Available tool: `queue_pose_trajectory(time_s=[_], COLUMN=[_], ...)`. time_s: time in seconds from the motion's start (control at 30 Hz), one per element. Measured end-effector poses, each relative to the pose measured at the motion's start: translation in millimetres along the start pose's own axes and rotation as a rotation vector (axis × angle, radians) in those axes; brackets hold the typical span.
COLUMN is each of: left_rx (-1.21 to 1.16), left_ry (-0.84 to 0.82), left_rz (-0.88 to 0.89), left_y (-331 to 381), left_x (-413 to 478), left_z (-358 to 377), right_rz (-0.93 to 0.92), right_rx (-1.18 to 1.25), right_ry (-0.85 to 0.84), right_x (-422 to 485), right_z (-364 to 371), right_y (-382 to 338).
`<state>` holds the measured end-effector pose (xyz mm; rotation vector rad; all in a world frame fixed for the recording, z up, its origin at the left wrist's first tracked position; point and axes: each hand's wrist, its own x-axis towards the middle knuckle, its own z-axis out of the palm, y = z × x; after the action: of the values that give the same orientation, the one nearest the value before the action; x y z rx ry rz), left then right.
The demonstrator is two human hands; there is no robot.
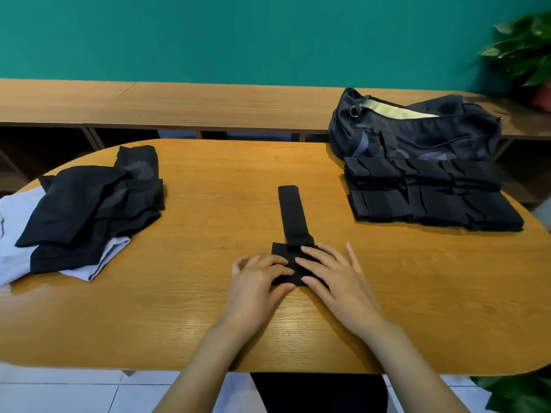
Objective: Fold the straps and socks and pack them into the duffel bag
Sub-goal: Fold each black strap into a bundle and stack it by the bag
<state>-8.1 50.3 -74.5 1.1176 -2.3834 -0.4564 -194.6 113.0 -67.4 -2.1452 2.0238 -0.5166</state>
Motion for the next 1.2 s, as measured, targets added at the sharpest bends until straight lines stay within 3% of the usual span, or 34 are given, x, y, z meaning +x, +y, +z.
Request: queue_pose_trajectory(time_s=[0.1,0.43,0.53,0.7,1.2], left_rx=[0.003,-0.031,-0.035,-0.048,-0.114], left_ry=[0.036,0.081,0.081,0.1,0.216], left_rz=[0.021,0.017,0.014,0.02,-0.031], left_y=[1,-1,-2,-4,-6], left_x=[-2,-6,-7,-7,-6], left_z=[2,6,6,8,10], right_rz=[0.049,0.151,0.14,0.049,0.118], right_rx=[-0.12,-0.081,-0.024,0.071,0.144], right_ry=[-0.052,-0.089,-0.039,0.185,0.207], right_x=[8,22,21,8,-8], right_z=[4,9,10,5,10], right_y=[5,11,12,17,3])
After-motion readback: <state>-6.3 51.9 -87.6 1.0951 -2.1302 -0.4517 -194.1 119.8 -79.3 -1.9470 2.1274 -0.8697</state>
